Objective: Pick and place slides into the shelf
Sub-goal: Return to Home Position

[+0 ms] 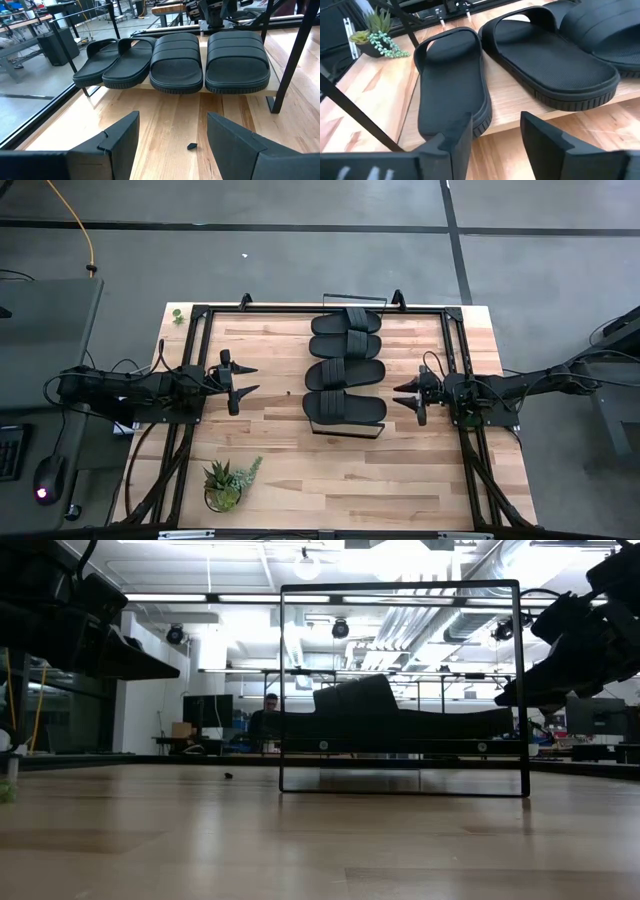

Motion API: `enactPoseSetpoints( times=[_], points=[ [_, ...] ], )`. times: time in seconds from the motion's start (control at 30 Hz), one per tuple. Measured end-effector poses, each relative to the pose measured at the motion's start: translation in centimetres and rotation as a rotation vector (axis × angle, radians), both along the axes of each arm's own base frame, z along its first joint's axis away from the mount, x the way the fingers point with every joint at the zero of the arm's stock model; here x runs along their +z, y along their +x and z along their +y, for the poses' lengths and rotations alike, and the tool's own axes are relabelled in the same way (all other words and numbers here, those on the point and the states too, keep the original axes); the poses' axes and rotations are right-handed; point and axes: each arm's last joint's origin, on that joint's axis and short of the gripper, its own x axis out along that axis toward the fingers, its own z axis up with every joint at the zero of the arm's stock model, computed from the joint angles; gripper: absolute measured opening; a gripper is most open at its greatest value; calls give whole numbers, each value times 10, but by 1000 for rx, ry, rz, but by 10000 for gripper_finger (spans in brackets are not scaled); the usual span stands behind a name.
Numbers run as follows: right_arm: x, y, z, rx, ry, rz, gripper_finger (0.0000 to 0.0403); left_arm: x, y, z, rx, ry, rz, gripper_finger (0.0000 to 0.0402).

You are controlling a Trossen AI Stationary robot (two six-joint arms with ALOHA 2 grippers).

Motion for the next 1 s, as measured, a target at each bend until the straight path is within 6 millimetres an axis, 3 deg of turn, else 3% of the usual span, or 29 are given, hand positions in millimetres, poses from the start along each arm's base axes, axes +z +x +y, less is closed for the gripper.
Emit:
enactPoseSetpoints(
  times=[0.13, 0.47, 1.0],
  points=[
    [0, 0, 0, 2, -19, 2, 154, 0, 0, 0, 0, 0, 0, 216],
    [2, 1, 0, 3, -16, -26, 73, 0, 0, 0, 0, 0, 0, 216],
    [5, 1, -1, -37, -46, -52, 67, 0, 0, 0, 0, -1, 0, 216]
  ],
)
